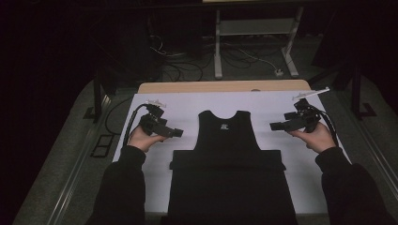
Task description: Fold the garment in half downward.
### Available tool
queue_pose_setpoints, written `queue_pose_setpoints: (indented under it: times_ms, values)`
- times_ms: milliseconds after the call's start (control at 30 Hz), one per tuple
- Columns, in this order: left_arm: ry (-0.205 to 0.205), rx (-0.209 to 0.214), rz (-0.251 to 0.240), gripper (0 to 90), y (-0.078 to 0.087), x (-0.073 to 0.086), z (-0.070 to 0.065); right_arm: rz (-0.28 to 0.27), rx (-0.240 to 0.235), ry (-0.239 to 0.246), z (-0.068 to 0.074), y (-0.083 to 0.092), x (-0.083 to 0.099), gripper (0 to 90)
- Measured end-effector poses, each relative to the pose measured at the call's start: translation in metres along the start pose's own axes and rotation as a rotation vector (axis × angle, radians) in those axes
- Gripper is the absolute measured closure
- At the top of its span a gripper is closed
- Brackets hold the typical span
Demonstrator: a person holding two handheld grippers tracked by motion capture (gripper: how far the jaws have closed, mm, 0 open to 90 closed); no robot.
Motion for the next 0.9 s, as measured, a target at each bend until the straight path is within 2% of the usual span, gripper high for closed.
queue_pose_setpoints:
  times_ms: [300, 467, 733, 800, 900]
  values:
    - [0.004, 0.005, 0.009, 0.0, -0.013, -0.004, 0.003, 0.007, -0.004, -0.003, -0.002, -0.009, -0.008, 0.0]
    - [-0.001, 0.001, 0.030, 0.0, -0.019, -0.006, 0.001, 0.008, -0.011, 0.008, 0.001, -0.014, -0.012, 0.0]
    - [-0.010, 0.020, 0.030, 0.0, -0.034, -0.013, -0.005, 0.014, -0.014, 0.002, 0.001, -0.025, -0.015, 0.0]
    - [-0.002, 0.021, 0.024, 0.0, -0.037, -0.014, -0.006, 0.021, 0.002, 0.002, 0.000, -0.028, -0.014, 0.0]
    - [0.006, 0.038, 0.031, 0.0, -0.041, -0.014, -0.007, 0.036, 0.002, 0.008, 0.001, -0.033, -0.011, 0.0]
Point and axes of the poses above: each handheld gripper's, and its own axes: y roughly backward along the jaws, x roughly out of its underside, z roughly to its left, the point moved 9 cm from there along -y, roughly forward along the jaws, and after that the axes turned 3 degrees about -z, right-handed, at the moved point
